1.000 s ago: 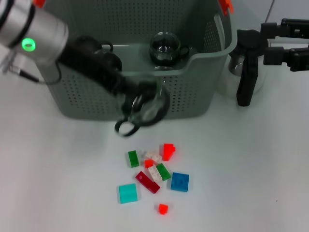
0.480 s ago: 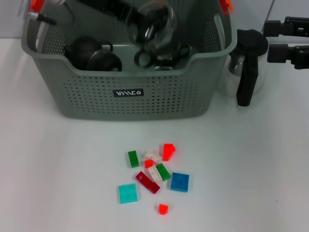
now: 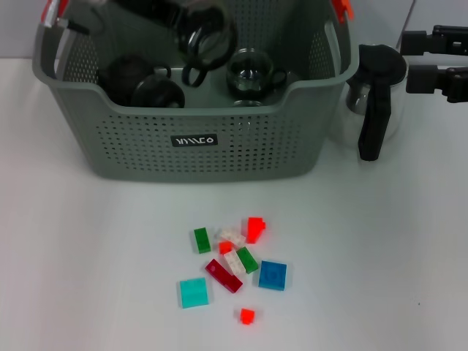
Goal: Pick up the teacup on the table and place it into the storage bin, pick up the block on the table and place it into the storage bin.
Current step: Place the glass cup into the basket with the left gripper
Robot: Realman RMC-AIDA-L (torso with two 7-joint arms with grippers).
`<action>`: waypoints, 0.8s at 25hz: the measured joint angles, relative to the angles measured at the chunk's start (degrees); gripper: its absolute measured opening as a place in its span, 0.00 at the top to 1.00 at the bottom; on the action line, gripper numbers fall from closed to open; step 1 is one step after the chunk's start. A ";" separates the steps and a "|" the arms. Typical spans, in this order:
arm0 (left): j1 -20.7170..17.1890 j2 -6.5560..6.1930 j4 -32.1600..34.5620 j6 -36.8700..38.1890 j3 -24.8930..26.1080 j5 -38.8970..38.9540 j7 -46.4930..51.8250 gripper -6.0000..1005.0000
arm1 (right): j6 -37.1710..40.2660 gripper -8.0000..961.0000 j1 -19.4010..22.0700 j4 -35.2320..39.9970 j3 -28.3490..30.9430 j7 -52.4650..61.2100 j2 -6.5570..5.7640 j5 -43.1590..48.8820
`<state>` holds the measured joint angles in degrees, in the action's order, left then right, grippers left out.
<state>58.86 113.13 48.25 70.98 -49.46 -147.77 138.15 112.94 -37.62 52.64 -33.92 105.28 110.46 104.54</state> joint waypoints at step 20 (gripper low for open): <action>-0.10 2.25 -6.00 -7.56 -4.95 -5.48 0.54 0.95 | -0.27 0.07 -0.17 -0.35 -0.45 0.01 0.10 0.14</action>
<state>58.76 115.38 42.26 63.42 -54.41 -153.25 138.68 112.66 -37.79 52.29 -34.37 105.30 110.56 104.68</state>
